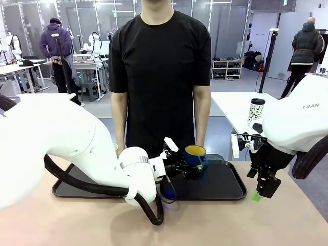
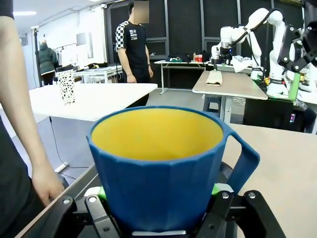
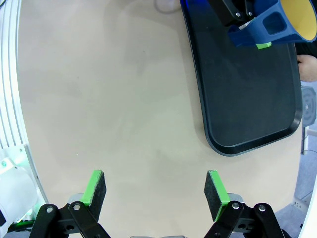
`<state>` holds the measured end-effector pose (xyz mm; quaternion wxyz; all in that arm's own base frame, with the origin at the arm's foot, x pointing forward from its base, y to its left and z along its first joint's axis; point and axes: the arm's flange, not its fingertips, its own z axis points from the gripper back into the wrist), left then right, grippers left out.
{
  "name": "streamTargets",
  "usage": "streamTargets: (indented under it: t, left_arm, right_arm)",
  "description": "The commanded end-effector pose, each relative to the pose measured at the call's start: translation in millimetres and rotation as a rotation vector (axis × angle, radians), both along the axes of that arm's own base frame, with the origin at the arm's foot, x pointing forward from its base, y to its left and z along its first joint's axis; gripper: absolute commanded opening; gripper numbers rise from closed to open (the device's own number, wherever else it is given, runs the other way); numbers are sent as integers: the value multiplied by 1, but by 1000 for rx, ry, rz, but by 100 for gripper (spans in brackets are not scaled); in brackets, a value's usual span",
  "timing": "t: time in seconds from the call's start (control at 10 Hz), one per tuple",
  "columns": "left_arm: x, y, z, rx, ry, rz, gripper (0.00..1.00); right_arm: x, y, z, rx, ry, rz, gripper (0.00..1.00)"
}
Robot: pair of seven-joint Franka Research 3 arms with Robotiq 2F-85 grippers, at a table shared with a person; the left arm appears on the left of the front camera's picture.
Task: Sort and store the cups by type.
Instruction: Pick up the Handle plastic cup and place it into the empty Flat Tray.
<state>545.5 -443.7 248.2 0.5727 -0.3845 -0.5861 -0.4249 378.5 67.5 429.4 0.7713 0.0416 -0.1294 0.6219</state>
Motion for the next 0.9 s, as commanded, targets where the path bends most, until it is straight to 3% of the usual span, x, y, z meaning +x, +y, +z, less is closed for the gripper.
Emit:
streamTargets:
  t: [0.0,0.8]
  left_arm:
    - [-54,-19,-46,-14,-66,54,71]
    - [-55,-8,-78,-29,-65,65,71]
  right_arm:
    - [-3,0,-1,-11,-4,-18,100]
    - [-3,0,-1,-11,-4,-18,100]
